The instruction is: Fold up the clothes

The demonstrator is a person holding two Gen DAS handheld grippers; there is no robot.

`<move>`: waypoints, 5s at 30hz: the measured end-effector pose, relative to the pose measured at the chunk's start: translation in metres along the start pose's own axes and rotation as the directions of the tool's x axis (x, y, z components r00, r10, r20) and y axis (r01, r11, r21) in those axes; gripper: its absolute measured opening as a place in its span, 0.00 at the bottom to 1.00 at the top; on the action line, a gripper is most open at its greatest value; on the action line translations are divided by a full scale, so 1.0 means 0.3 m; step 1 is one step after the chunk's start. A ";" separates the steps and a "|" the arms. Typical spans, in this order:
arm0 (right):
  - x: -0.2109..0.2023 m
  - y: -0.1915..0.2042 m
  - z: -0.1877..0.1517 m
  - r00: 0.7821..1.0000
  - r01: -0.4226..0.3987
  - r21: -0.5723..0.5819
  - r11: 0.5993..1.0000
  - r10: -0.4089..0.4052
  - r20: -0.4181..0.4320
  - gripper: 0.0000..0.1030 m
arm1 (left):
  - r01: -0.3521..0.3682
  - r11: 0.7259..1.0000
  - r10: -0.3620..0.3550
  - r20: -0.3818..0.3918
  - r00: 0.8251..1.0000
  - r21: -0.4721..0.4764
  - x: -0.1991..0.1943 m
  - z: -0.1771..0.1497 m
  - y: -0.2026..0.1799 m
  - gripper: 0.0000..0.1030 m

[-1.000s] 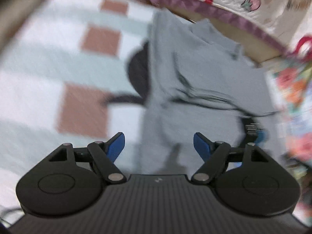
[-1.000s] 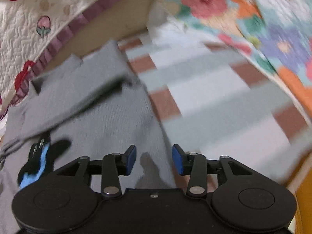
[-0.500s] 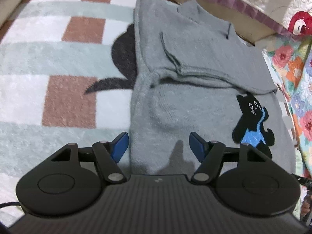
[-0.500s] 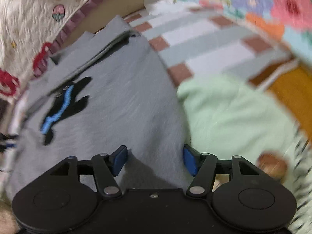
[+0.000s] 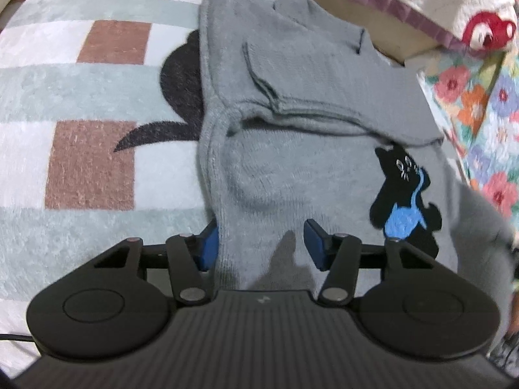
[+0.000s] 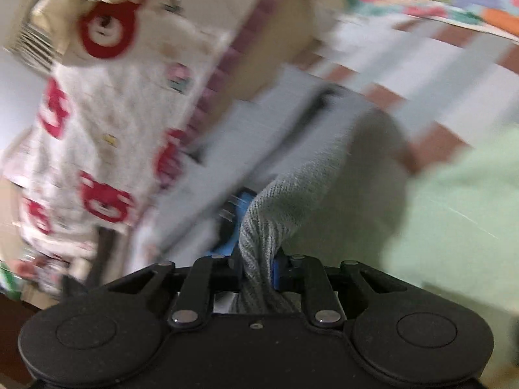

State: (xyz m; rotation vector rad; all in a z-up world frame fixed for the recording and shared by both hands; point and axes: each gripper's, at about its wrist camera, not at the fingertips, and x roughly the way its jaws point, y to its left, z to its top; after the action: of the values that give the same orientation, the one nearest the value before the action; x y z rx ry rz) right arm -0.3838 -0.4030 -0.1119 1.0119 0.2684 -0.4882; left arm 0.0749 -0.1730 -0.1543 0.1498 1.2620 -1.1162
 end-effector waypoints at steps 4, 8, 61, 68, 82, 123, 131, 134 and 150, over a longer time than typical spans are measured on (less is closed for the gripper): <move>0.116 0.102 0.119 0.998 -0.049 -0.066 0.997 0.046 -0.041 0.18 | -0.013 0.998 0.015 -0.033 0.999 0.068 0.011 -0.007 -0.023 0.63; 0.260 0.194 0.265 0.992 0.010 -0.191 0.982 -0.033 -0.118 0.17 | 0.023 0.999 -0.022 -0.032 0.999 0.034 0.010 -0.010 -0.005 0.68; 0.264 0.085 0.048 0.885 0.317 -0.032 0.948 -0.307 -0.349 0.58 | 0.145 0.884 -0.198 0.076 0.977 0.445 -0.028 -0.068 -0.336 0.70; 0.337 0.094 0.006 0.866 0.250 0.092 0.964 -0.180 -0.467 0.58 | 0.179 0.866 -0.253 0.100 0.962 0.466 -0.057 -0.069 -0.355 0.71; 0.377 0.178 -0.064 0.877 0.004 0.074 0.997 0.032 -0.479 0.11 | 0.173 0.815 -0.261 0.084 0.962 0.553 -0.070 -0.090 -0.387 0.73; 0.546 0.230 0.276 0.857 0.315 -0.869 0.383 -0.508 0.086 0.54 | 0.002 0.996 -0.041 0.434 0.900 0.090 -0.030 0.309 -0.226 0.07; 0.687 0.161 0.393 0.868 0.313 -0.813 0.492 -0.494 0.035 0.55 | 0.152 0.988 -0.146 0.269 0.952 -0.003 0.017 0.254 -0.026 0.08; 0.720 0.152 0.456 0.888 0.325 -0.754 0.571 -0.458 0.036 0.55 | 0.179 0.984 -0.177 0.246 0.953 0.012 0.024 0.261 -0.026 0.37; 0.699 0.103 0.663 0.980 0.200 -0.085 0.976 -0.198 0.028 0.56 | -0.143 0.932 -0.014 0.426 0.905 0.333 -0.045 0.200 -0.224 0.06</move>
State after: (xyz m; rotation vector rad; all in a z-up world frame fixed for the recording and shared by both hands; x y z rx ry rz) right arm -0.1890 -0.6163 -0.0783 0.8983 0.3733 -0.6620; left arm 0.0679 -0.2373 -0.0901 0.2089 0.6540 -1.2337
